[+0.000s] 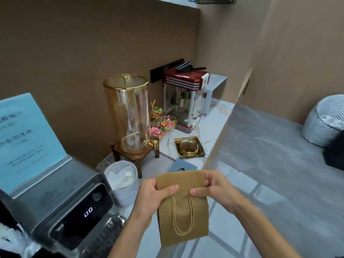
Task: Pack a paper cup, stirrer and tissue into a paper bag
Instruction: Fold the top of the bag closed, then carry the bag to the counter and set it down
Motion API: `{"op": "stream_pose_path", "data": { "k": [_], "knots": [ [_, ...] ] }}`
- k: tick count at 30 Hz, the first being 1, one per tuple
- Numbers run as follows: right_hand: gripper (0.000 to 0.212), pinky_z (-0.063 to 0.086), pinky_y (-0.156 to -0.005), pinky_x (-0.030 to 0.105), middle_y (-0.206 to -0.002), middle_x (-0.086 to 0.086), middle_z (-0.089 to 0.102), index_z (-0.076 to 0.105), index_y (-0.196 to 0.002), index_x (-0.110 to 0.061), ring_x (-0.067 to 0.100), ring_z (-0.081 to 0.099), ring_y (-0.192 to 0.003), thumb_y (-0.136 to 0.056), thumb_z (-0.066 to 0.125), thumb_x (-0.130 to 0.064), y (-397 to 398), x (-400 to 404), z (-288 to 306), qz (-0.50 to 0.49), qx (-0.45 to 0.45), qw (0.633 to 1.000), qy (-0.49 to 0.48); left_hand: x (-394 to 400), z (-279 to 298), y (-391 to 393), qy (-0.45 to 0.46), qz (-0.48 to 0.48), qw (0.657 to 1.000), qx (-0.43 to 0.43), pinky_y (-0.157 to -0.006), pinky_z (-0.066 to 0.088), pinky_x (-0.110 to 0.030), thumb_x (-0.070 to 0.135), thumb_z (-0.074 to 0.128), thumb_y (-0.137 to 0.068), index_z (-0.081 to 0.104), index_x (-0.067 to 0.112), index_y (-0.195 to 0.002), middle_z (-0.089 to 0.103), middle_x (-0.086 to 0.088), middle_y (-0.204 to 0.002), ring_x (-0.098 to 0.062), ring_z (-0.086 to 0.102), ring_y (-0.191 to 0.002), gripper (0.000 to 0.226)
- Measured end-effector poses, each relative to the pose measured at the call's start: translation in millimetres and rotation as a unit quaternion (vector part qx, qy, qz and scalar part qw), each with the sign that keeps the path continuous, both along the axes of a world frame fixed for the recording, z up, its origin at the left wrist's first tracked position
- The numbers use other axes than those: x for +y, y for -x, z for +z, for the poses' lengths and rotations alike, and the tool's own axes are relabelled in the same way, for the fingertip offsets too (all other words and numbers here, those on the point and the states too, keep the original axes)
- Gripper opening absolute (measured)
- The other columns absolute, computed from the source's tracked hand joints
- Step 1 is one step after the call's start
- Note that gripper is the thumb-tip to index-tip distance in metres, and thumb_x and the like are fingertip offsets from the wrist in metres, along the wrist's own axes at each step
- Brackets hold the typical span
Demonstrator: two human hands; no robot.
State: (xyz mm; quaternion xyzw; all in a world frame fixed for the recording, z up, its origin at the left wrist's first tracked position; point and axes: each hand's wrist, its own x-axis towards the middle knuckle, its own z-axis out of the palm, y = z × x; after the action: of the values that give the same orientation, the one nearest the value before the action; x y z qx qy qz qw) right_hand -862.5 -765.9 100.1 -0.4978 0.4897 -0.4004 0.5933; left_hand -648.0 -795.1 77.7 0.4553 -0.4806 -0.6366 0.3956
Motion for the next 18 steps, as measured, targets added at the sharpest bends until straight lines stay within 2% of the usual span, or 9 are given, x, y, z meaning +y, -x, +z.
{"op": "stream_pose_path", "data": {
  "k": [4, 10, 15, 18],
  "knots": [
    [0.034, 0.06, -0.075, 0.029, -0.1, 0.018, 0.078, 0.071, -0.115, -0.004, 0.029, 0.076, -0.092, -0.082, 0.073, 0.005, 42, -7, -3, -0.046, -0.012, 0.999, 0.022, -19, 3, 46, 0.013, -0.032, 0.999, -0.017, -0.076, 0.061, -0.042, 0.017, 0.087, -0.066, 0.078, 0.012, -0.092, 0.079, -0.01, -0.091, -0.029, 0.076, -0.086, 0.028],
    [0.028, 0.06, -0.076, 0.027, -0.101, 0.015, 0.078, 0.074, -0.111, -0.012, 0.027, 0.076, -0.094, -0.088, 0.068, 0.004, 133, -28, -5, -0.078, -0.042, 0.995, 0.056, -51, 7, 142, 0.029, -0.058, 0.998, -0.008, -0.061, 0.06, -0.025, 0.004, 0.082, -0.071, 0.079, 0.014, -0.087, 0.08, -0.009, -0.089, -0.025, 0.076, -0.082, 0.019],
    [0.023, 0.058, -0.081, 0.028, -0.105, 0.015, 0.077, 0.071, -0.114, -0.009, 0.027, 0.074, -0.097, -0.095, 0.061, -0.002, 222, -54, -8, -0.074, -0.032, 0.995, 0.062, -83, 5, 224, 0.05, -0.09, 0.994, -0.026, -0.074, 0.061, -0.03, 0.002, 0.074, -0.081, 0.073, 0.01, -0.103, 0.079, -0.008, -0.097, -0.025, 0.075, -0.091, 0.024],
    [0.024, 0.056, -0.084, 0.025, -0.102, 0.01, 0.078, 0.072, -0.114, -0.011, 0.023, 0.074, -0.098, -0.097, 0.057, -0.003, 265, -68, -6, -0.041, -0.022, 0.997, 0.062, -99, 4, 261, 0.055, -0.093, 0.993, -0.044, -0.072, 0.06, -0.027, 0.001, 0.069, -0.085, 0.072, 0.011, -0.104, 0.079, -0.006, -0.096, -0.023, 0.075, -0.092, 0.022]
  ]
}}
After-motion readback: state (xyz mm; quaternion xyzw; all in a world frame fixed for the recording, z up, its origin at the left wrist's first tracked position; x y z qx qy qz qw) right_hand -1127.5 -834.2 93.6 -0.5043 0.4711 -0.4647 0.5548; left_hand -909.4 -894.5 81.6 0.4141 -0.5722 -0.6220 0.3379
